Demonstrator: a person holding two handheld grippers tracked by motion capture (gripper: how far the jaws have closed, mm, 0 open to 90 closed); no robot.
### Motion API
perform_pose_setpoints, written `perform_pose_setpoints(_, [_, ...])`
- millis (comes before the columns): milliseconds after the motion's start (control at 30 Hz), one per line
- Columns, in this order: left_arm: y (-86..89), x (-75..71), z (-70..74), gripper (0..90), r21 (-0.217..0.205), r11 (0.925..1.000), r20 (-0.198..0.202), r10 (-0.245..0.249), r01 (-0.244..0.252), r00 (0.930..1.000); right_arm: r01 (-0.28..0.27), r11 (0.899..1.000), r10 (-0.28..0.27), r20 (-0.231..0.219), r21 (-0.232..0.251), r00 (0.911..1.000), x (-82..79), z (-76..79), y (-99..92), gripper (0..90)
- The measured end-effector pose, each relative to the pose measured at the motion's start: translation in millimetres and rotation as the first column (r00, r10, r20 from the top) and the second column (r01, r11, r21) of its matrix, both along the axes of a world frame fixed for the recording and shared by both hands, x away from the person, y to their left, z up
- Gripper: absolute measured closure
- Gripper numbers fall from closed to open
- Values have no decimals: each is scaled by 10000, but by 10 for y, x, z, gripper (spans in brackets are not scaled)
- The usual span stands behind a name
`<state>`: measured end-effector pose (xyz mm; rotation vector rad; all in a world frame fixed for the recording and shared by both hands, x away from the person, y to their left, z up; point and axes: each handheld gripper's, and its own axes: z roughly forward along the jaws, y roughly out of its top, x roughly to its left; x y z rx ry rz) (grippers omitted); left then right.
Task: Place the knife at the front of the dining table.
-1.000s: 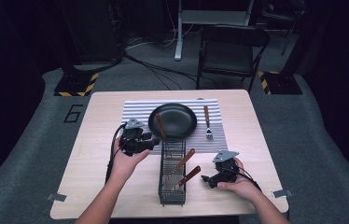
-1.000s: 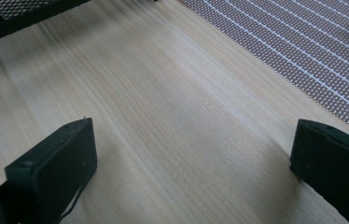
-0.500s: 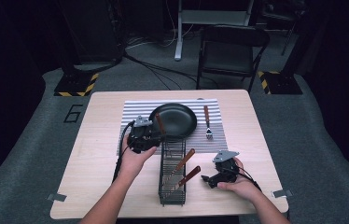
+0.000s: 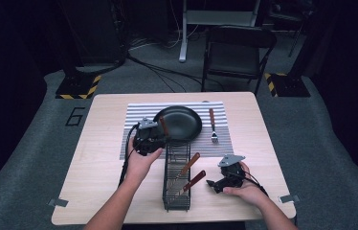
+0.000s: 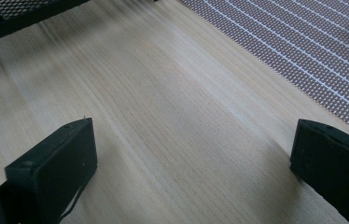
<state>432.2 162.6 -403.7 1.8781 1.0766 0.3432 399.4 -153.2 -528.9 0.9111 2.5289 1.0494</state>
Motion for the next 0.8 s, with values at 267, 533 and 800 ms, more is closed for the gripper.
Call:
perform_pose_setpoints(267, [-36, -93, 18, 748, -4, 9993, 298, -381, 381, 9988, -41, 10000, 41, 4, -7, 10000, -1, 0, 0, 0])
perform_pose_setpoints(533, [-87, -136, 29, 766, -16, 9958, 455, -913, 915, 9948, -62, 10000, 62, 6, -7, 10000, -1, 0, 1, 0])
perform_pose_setpoints(800, [-118, -135, 54, 767, 216, 9937, 428, -1110, 1102, 9929, -65, 10000, 65, 7, -9, 10000, -1, 0, 1, 0])
